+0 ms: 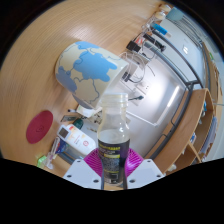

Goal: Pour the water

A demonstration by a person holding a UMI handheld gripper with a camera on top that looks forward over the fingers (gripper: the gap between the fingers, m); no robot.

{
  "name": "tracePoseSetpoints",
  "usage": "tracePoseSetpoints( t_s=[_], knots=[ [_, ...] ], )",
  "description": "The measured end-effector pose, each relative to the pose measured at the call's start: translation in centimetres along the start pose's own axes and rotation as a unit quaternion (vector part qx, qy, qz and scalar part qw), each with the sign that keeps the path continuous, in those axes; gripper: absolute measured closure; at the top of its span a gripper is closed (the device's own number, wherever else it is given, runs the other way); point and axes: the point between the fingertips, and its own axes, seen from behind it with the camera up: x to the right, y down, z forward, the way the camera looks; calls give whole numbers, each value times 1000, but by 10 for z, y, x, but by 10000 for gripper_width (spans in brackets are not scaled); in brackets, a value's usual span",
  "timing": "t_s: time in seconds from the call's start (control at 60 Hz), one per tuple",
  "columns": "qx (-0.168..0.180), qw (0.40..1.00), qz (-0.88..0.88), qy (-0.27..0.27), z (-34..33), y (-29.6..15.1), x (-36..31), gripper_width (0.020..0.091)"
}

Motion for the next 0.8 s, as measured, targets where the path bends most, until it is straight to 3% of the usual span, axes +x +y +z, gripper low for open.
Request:
tracePoseSetpoints(
  t_s=[0.217, 0.383, 0.483, 0.567, 0.683, 0.733, 0.8],
  knots=[
    [9, 999, 49, -9, -3, -6, -7, 854],
    [-11, 952, 299, -63, -12, 6, -29, 854],
    [-19, 860, 498, -112, -20, 16, -45, 853],
    [-27, 739, 660, -132, -27, 0, -56, 853],
    [2, 570, 803, -173, -24, -6, -66, 854],
    [-5, 522, 836, -167, -27, -19, -68, 856],
    [13, 488, 856, -170, -19, -13, -78, 856]
  ],
)
